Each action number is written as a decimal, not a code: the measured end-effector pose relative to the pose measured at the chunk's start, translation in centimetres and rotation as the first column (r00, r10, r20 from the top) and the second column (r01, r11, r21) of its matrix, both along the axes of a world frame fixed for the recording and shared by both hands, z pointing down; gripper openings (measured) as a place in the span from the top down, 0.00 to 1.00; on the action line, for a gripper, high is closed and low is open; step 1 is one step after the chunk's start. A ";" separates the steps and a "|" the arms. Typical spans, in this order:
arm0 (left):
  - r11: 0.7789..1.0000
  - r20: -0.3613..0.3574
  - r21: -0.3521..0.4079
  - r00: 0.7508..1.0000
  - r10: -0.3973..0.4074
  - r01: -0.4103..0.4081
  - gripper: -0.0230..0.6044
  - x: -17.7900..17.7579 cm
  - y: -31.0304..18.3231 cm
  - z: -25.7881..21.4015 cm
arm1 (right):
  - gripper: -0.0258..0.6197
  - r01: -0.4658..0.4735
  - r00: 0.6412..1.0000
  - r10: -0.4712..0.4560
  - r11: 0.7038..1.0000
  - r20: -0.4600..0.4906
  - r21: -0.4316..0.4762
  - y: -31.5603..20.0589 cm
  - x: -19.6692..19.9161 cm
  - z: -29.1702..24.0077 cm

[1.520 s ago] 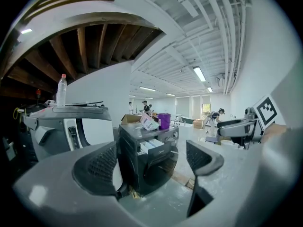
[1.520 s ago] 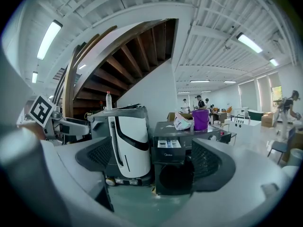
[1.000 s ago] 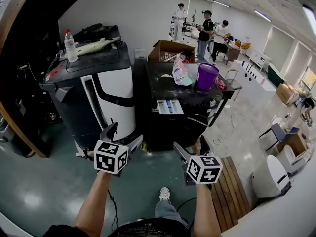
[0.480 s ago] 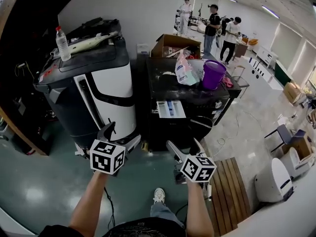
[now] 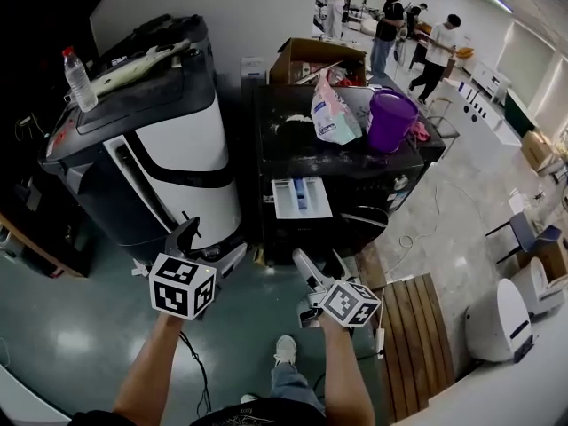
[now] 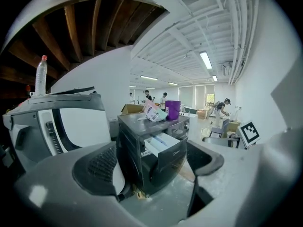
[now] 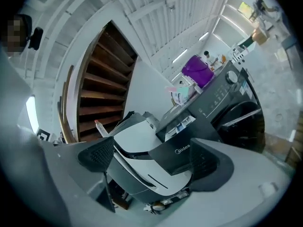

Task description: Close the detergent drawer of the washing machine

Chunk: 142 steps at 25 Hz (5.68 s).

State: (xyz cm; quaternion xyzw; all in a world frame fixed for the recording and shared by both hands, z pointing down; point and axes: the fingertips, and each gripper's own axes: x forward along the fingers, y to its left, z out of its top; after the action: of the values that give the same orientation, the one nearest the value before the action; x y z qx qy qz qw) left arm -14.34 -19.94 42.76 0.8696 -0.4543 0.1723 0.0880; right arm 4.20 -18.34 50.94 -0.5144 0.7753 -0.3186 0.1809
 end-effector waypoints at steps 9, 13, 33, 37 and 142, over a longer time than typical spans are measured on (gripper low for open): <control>0.999 0.017 0.050 1.000 0.016 -0.017 0.26 3.4 -3.6 -1.0 | 0.18 0.006 0.975 -0.002 1.000 0.220 -0.021 -4.2 0.6 4.9; 0.999 0.030 0.033 1.000 0.002 -0.003 0.26 3.9 -5.0 0.1 | 0.18 0.004 0.954 0.002 1.000 0.298 -0.019 -5.7 1.0 6.5; 0.994 0.076 -0.081 0.994 -0.073 0.079 0.26 1.7 -6.5 4.2 | 0.29 0.028 0.855 -0.032 0.999 0.518 0.016 -9.5 1.7 9.9; 0.994 0.073 -0.076 0.994 -0.078 0.084 0.26 1.7 -6.5 3.9 | 0.34 0.047 0.856 -0.045 0.999 0.515 0.009 -9.9 1.5 9.9; 0.909 -0.055 -0.088 0.913 0.404 -0.407 0.26 17.0 -23.5 2.2 | 0.47 -0.268 0.958 0.281 0.946 0.053 -0.180 -17.5 10.0 3.5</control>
State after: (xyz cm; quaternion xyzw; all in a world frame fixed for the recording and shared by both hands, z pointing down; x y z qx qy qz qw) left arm 2.71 -43.46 44.97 0.9425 -0.2533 0.1934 0.1006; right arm 14.21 -35.81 54.46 -0.6183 0.6583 -0.3752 0.2087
